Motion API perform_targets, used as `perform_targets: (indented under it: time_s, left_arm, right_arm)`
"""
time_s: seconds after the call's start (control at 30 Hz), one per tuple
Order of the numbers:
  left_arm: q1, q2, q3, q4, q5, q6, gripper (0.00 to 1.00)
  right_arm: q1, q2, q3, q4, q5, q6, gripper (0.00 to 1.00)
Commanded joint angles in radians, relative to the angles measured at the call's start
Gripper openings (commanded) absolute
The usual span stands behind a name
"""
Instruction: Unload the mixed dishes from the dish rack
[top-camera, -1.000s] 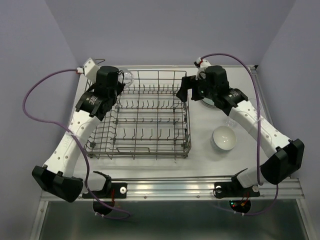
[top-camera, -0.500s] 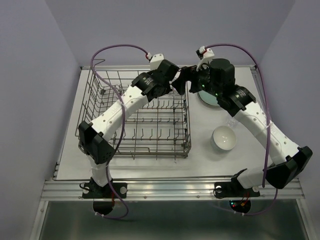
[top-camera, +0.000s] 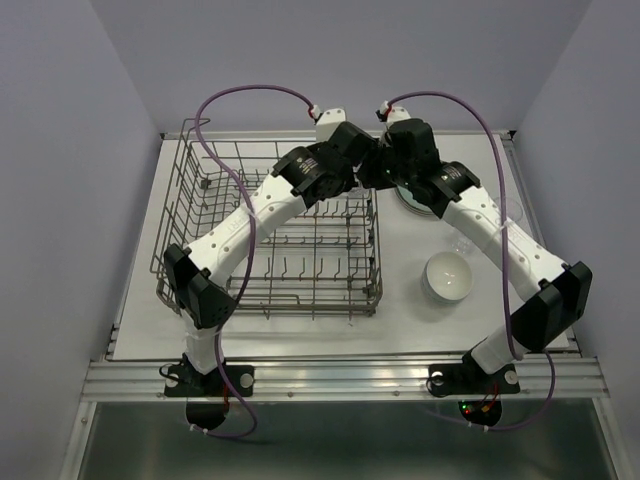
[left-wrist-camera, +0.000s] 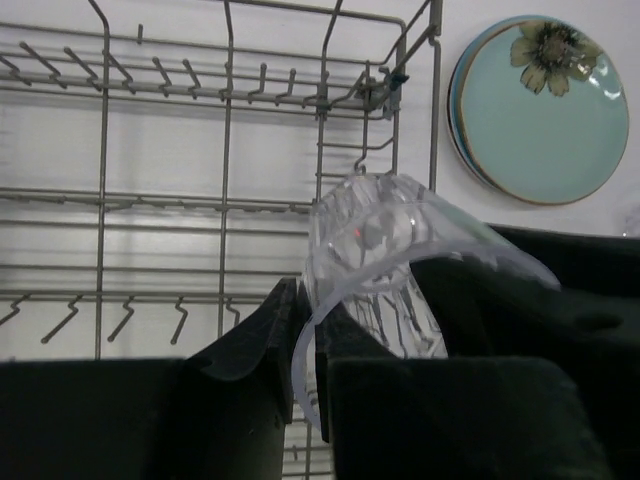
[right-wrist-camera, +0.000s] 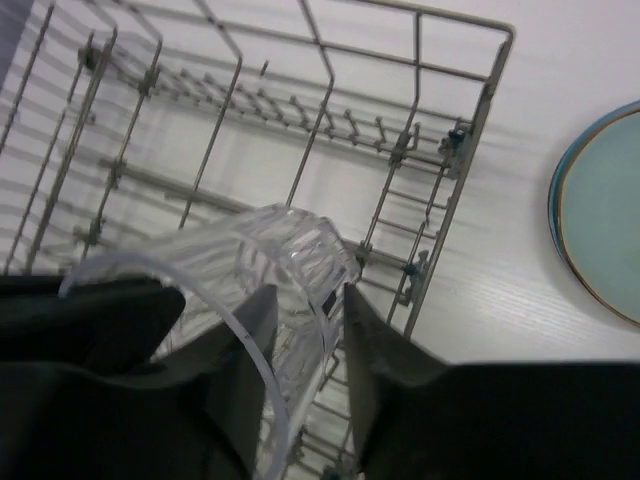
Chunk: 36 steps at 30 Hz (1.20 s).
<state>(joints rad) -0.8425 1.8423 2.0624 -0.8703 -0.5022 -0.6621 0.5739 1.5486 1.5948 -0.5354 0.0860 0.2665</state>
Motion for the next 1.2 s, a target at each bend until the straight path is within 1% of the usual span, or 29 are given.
perform_targets:
  time_s: [0.0,0.03,0.07,0.13,0.17,0.2,0.23,0.27,0.33,0.37,0.4,0.47,0.53,0.6,0.67,0.7,0.73,0.77,0.8,0.87,0.9,1.0,1.17]
  left_arm:
    - [0.000,-0.064,0.042,0.051,-0.025,0.009,0.00]
    - [0.000,-0.066,0.042,0.048,-0.032,0.004,0.04]
    - [0.000,-0.069,0.039,0.048,-0.032,0.004,0.22]
    - [0.000,-0.077,0.028,0.053,-0.030,-0.001,0.49]
    - [0.000,-0.087,0.025,0.056,-0.027,0.001,0.72]
    - [0.000,-0.094,0.013,0.059,-0.029,0.001,0.84]
    - [0.000,-0.103,0.005,0.060,-0.033,-0.002,0.89]
    - [0.000,-0.121,-0.004,0.063,-0.038,-0.002,0.99]
    - [0.000,-0.162,-0.039,0.067,-0.052,-0.010,0.99]
    - [0.000,-0.179,-0.069,0.073,-0.058,-0.014,0.99]
    - [0.002,-0.196,-0.087,0.080,-0.065,-0.017,0.99]
    - [0.003,-0.259,-0.128,0.099,-0.073,-0.022,0.99]
    - [0.011,-0.307,-0.200,0.129,-0.073,-0.027,0.99]
    - [0.040,-0.379,-0.281,0.160,-0.062,-0.034,0.99]
    - [0.083,-0.452,-0.341,0.177,-0.058,-0.042,0.99]
    - [0.100,-0.504,-0.405,0.192,-0.056,-0.057,0.99]
    - [0.141,-0.529,-0.439,0.198,-0.049,-0.062,0.99]
    - [0.141,-0.555,-0.470,0.206,-0.036,-0.065,0.99]
    - [0.189,-0.581,-0.535,0.226,-0.012,-0.076,0.99]
    - [0.235,-0.655,-0.594,0.240,0.014,-0.082,0.99]
    - [0.270,-0.693,-0.638,0.247,0.024,-0.088,0.99]
    - [0.312,-0.738,-0.692,0.237,0.016,-0.094,0.99]
    - [0.339,-0.773,-0.729,0.223,0.011,-0.102,0.99]
  right_arm:
    - [0.007,-0.005,0.045,-0.012,0.046,0.020,0.26]
    - [0.007,-0.008,0.042,-0.012,0.076,0.028,0.21]
    - [0.007,-0.013,0.039,-0.014,0.134,0.034,0.15]
    - [0.007,-0.024,0.037,-0.017,0.182,0.043,0.11]
    - [0.007,-0.025,0.037,-0.021,0.239,0.045,0.09]
    - [0.007,-0.028,0.039,-0.026,0.268,0.043,0.08]
    - [0.007,-0.030,0.039,-0.032,0.302,0.043,0.06]
    - [-0.024,-0.030,0.040,-0.040,0.337,0.043,0.04]
    - [-0.078,-0.041,0.033,-0.057,0.285,0.048,0.02]
    - [-0.144,-0.047,0.025,-0.057,0.255,0.059,0.02]
    - [-0.175,-0.054,0.004,-0.057,0.229,0.062,0.02]
    - [-0.221,-0.077,-0.021,-0.057,0.196,0.068,0.02]
    - [-0.272,-0.087,-0.049,-0.058,0.183,0.069,0.02]
    - [-0.310,-0.085,-0.091,-0.063,0.129,0.073,0.02]
    - [-0.330,-0.073,-0.140,-0.061,0.094,0.085,0.02]
    - [-0.341,-0.067,-0.159,-0.058,0.075,0.098,0.02]
    - [-0.350,-0.059,-0.195,-0.046,0.026,0.100,0.02]
    - [-0.350,-0.050,-0.196,-0.046,0.005,0.102,0.02]
    - [-0.350,-0.026,-0.229,-0.029,-0.012,0.105,0.02]
    - [-0.350,0.005,-0.248,-0.025,-0.054,0.109,0.02]
    - [-0.350,0.031,-0.262,-0.025,-0.051,0.115,0.02]
    - [-0.350,0.047,-0.303,-0.023,-0.032,0.112,0.02]
    - [-0.350,0.056,-0.393,-0.011,-0.009,0.112,0.08]
